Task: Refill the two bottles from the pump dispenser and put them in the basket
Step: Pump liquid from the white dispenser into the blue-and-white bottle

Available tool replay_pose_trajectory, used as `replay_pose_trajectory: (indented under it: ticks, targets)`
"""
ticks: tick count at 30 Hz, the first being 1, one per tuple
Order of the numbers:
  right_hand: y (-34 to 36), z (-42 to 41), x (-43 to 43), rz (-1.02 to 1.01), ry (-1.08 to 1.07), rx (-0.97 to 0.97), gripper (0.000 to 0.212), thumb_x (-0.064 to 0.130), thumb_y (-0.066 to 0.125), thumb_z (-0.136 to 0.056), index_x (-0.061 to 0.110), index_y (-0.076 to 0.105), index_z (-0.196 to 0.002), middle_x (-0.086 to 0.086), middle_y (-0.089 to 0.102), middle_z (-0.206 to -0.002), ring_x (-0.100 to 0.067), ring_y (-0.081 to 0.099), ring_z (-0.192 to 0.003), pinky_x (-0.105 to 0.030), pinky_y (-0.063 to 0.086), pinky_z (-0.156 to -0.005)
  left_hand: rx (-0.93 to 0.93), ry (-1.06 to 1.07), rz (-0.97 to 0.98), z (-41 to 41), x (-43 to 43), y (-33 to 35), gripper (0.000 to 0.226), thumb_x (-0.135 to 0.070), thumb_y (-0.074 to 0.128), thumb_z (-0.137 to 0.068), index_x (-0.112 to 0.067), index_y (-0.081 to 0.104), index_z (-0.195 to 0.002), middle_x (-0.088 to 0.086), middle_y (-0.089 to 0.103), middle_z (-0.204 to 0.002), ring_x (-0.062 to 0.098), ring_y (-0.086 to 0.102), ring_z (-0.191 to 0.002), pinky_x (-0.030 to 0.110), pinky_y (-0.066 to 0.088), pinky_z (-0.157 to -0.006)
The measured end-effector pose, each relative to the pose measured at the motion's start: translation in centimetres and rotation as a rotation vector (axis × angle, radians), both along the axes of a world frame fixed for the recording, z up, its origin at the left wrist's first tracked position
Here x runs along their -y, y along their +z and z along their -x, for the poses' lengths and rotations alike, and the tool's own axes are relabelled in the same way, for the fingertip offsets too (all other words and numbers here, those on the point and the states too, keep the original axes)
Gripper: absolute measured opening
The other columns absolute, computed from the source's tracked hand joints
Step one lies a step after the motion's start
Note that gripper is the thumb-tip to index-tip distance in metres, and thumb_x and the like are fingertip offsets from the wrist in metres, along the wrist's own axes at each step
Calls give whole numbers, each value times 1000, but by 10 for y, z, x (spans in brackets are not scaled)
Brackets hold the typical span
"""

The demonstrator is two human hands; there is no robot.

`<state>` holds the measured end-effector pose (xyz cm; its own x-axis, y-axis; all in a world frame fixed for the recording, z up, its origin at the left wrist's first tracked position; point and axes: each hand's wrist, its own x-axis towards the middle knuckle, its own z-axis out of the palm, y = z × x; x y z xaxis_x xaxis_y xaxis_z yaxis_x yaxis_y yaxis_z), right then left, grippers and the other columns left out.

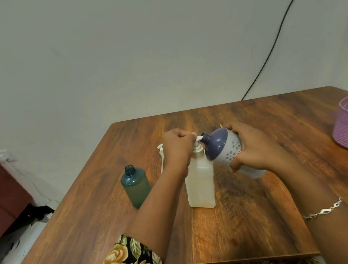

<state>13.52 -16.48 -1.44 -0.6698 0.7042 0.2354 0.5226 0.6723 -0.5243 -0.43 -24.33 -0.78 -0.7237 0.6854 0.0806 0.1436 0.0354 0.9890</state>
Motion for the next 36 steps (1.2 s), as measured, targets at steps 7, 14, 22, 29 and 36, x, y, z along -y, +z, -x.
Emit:
replay_pose_trajectory:
  ticks: [7,14,22,29,36]
  targets:
    - [8,-2,0,14,17,-43,80,11,82,-54,22,44,-123,5,46,-108,-14,47,-96,-24,41,-66,45,28,-43,-2,-4,10,27,-1,57,-87,-12,50,-63,3,51,-64,13,49,-62,26,45,-60]
    - [2,-1,2,19,0,-17,79,11,82,-54,21,45,-122,3,48,-109,-16,48,-96,-28,44,-70,85,5,-36,-3,-4,1,26,-2,57,-88,-13,49,-65,1,52,-67,10,49,-64,20,41,-58]
    - [6,-1,0,2,0,-44,79,11,82,-56,20,45,-125,3,47,-111,-14,46,-97,-27,41,-71,-34,-6,27,4,-9,7,27,-2,56,-88,-13,50,-64,2,53,-68,11,50,-65,23,46,-63]
    - [3,-2,0,32,6,-55,76,12,82,-55,20,45,-122,4,48,-107,-15,48,-94,-23,40,-64,-97,23,7,2,-10,6,25,-4,54,-89,-12,51,-66,0,53,-69,8,49,-64,18,41,-57]
    - [0,-2,0,17,4,-27,79,12,82,-54,21,45,-124,2,48,-111,-16,47,-97,-26,42,-68,-143,40,23,-5,-6,-3,11,-7,54,-91,-7,55,-80,-2,52,-72,7,49,-64,16,39,-56]
